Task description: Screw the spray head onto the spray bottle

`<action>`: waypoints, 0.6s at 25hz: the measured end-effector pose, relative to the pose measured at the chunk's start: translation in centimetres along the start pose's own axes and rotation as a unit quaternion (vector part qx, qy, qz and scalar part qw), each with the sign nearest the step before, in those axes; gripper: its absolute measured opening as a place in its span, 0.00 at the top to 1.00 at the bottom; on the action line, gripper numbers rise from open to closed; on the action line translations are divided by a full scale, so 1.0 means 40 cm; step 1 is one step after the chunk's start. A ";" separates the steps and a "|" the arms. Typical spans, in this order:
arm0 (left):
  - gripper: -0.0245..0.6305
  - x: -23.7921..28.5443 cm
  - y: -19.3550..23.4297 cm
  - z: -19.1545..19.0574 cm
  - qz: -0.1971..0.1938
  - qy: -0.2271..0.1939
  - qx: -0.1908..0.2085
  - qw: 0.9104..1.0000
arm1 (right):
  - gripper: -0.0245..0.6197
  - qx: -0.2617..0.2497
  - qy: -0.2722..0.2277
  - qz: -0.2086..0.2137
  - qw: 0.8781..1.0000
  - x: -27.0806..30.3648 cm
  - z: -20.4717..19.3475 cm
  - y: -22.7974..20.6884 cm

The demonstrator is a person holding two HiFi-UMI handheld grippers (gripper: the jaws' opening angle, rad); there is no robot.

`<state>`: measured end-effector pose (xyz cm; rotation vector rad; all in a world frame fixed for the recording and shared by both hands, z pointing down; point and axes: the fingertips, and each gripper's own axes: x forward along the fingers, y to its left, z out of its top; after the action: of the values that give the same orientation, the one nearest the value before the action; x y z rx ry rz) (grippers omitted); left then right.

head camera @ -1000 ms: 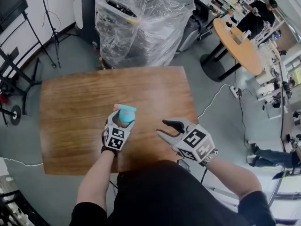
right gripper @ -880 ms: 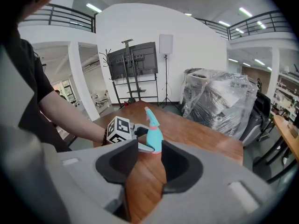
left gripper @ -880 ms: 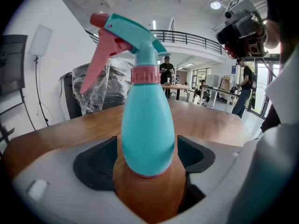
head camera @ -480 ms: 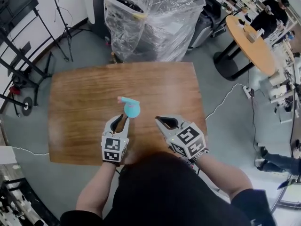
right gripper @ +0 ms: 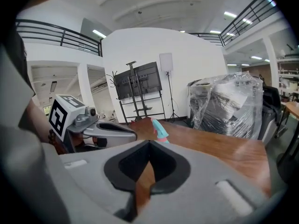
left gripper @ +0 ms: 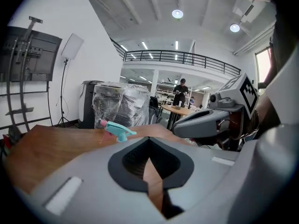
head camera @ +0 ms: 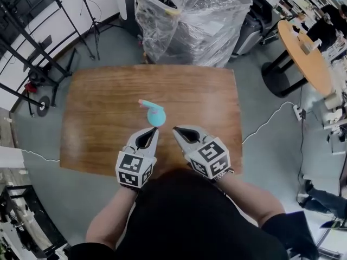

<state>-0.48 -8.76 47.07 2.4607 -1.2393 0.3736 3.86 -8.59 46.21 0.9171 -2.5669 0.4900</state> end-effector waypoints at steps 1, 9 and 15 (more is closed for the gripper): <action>0.95 0.001 -0.009 0.002 0.003 0.002 0.000 1.000 | 0.97 -0.002 -0.003 0.002 1.000 -0.002 0.002 -0.002; 0.95 0.006 -0.052 0.001 0.027 0.010 -0.007 1.000 | 0.97 -0.011 -0.009 0.026 1.000 -0.023 -0.003 -0.014; 0.95 0.008 -0.074 0.002 0.041 0.014 -0.007 0.999 | 0.97 -0.016 -0.010 0.039 0.999 -0.039 -0.007 -0.015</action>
<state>2.11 -7.38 46.55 2.3906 -1.3291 0.4170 5.43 -8.08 45.87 0.8178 -2.6284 0.4632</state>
